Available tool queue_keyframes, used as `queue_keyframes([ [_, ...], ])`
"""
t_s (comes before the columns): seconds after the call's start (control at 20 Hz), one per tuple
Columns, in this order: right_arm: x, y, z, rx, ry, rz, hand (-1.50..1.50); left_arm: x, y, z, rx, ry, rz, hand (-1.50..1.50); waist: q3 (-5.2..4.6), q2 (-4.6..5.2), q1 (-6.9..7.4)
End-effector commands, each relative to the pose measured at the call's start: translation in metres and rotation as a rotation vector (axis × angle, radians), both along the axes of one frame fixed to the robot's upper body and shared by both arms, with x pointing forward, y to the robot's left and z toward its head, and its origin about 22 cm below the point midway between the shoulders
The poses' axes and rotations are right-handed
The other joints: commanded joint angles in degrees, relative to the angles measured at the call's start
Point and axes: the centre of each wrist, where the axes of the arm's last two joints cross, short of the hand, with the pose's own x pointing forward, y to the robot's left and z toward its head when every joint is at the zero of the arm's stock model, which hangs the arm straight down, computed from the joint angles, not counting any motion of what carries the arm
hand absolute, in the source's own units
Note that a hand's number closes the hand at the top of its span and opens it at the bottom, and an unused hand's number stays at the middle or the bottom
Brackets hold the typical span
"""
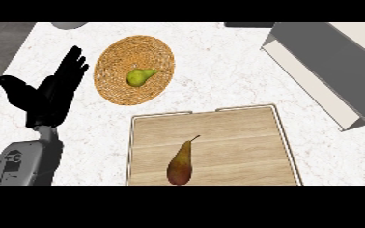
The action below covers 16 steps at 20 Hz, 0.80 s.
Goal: Pick the croissant from the tray and place it in the tiered shelf
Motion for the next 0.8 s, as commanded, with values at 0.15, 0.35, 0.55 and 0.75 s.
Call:
queue_keyframes([
  [0.15, -0.028, -0.046, 0.022, 0.170, 0.142, 0.143, -1.50, 0.001, 0.006, -0.004, -0.012, 0.008, -0.005, 0.00, -0.02, 0.05, -0.25],
  [0.35, -0.070, -0.085, 0.016, 0.192, 0.156, 0.112, -1.50, -0.007, -0.005, 0.001, -0.005, 0.019, -0.013, 0.00, 0.11, 0.17, 0.36],
  [0.55, -0.115, -0.111, 0.048, 0.196, 0.110, 0.190, -1.50, 0.002, -0.011, -0.011, -0.025, 0.004, -0.002, 0.00, 0.10, 0.20, -0.62],
  [0.75, -0.144, -0.127, 0.037, 0.229, 0.087, 0.265, -1.50, -0.015, -0.002, -0.003, -0.017, -0.006, 0.001, 0.00, 0.20, 0.01, 0.02],
])
